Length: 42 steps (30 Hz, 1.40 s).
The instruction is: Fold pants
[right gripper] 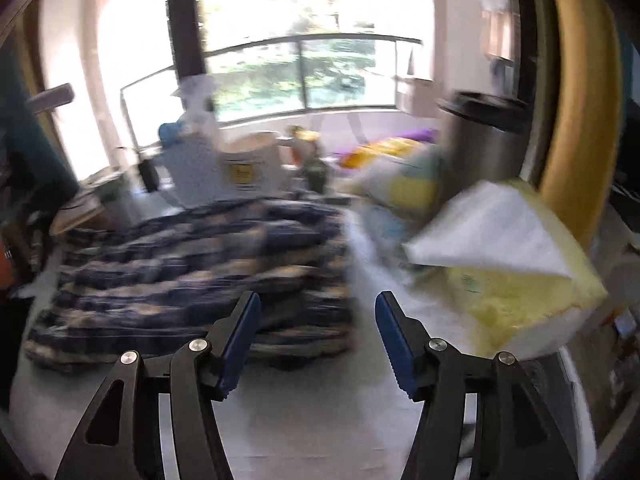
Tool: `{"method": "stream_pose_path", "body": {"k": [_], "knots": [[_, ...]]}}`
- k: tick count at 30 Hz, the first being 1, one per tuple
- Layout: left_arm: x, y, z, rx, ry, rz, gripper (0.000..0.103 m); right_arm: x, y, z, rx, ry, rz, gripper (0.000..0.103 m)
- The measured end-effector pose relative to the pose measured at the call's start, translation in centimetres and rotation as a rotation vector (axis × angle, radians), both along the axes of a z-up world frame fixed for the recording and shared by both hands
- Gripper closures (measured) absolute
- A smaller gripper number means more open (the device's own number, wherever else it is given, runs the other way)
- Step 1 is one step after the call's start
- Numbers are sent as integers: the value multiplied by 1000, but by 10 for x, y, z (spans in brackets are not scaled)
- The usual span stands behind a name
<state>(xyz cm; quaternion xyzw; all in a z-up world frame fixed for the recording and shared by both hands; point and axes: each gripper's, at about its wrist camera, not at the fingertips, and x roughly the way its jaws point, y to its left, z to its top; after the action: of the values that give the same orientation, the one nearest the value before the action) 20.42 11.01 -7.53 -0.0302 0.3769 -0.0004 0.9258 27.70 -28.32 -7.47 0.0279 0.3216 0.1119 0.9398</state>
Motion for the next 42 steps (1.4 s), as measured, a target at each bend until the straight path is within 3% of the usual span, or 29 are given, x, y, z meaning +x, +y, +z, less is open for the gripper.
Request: {"method": "stream_pose_path", "body": {"k": [6,10,12,15,16,19,22,23,24,25,27,30,35,42], "knots": [[6,-81,-7,-204,42,-285,82,2,60,-21,30,80,152,44],[1,-124,-24,-198,102,-374,81,-1,70,-29,3,87,164,44],[2,-137,-37,-143,126,-375,76,-2,65,-29,3,86,153,44],[10,-139,-54,-96,152,-300,49,0,50,-27,13,87,123,44],[14,-137,-58,-106,164,-275,45,0,46,-28,16,91,116,44],[21,-136,-64,-97,164,-241,45,-1,40,-31,23,96,112,44],[23,-143,-66,-32,138,-241,45,-2,36,-35,32,105,111,44],[24,-146,-67,-14,132,-242,46,-2,35,-37,35,107,109,44],[24,-148,-67,4,118,-238,58,-2,33,-38,38,110,107,44],[25,-149,-67,26,109,-226,78,-3,31,-39,41,111,106,44],[28,-144,-67,42,103,-215,98,-3,27,-40,43,109,104,44],[26,-141,-63,30,117,-231,101,-4,22,-42,50,109,98,44],[-8,-150,-47,37,139,-312,102,-7,17,-44,62,110,97,44],[-23,-141,-61,-20,225,-298,102,-9,13,-49,76,124,97,44]]}}
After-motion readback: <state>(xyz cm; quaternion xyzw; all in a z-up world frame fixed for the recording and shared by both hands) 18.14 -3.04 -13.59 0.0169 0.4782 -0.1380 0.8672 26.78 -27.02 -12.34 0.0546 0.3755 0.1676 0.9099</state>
